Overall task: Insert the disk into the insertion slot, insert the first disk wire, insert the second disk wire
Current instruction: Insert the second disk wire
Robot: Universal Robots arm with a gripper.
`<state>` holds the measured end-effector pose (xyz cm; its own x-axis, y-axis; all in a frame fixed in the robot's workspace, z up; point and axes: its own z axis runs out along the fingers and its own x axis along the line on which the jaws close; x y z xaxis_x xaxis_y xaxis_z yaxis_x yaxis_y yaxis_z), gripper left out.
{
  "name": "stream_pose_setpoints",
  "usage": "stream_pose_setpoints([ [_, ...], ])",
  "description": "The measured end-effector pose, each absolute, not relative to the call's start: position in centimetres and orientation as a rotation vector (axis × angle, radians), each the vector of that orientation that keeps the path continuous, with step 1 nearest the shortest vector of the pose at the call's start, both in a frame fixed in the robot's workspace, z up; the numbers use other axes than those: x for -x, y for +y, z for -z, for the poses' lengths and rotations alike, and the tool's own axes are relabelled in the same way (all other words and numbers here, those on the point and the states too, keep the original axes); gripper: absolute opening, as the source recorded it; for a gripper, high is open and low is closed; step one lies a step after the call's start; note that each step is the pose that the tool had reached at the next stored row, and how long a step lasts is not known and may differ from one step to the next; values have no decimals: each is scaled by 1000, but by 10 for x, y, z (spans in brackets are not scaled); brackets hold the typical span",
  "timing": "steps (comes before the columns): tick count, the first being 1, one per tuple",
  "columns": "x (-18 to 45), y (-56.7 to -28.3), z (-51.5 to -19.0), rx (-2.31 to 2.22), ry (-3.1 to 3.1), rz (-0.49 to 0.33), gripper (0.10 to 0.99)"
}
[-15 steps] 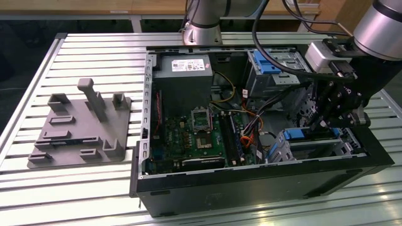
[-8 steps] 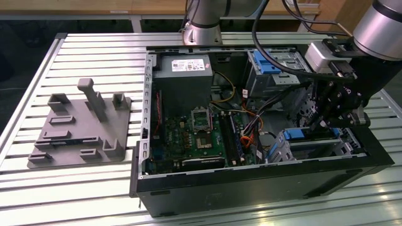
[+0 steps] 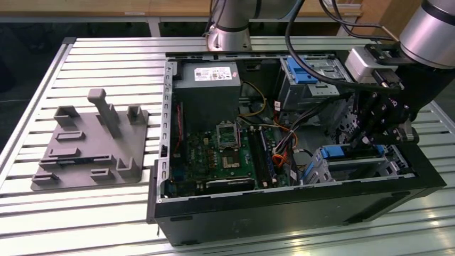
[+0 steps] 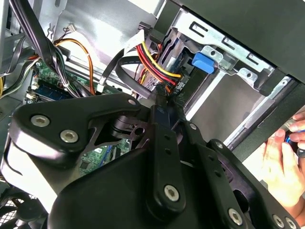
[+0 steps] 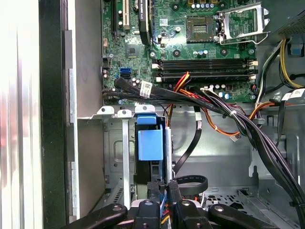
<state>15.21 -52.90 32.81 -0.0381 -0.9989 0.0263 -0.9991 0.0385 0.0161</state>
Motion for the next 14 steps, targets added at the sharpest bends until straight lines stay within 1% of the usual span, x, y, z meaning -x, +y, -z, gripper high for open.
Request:
stream_pose_setpoints([
  [14, -152, -530, -329, -2170, -2247, 0, 196],
])
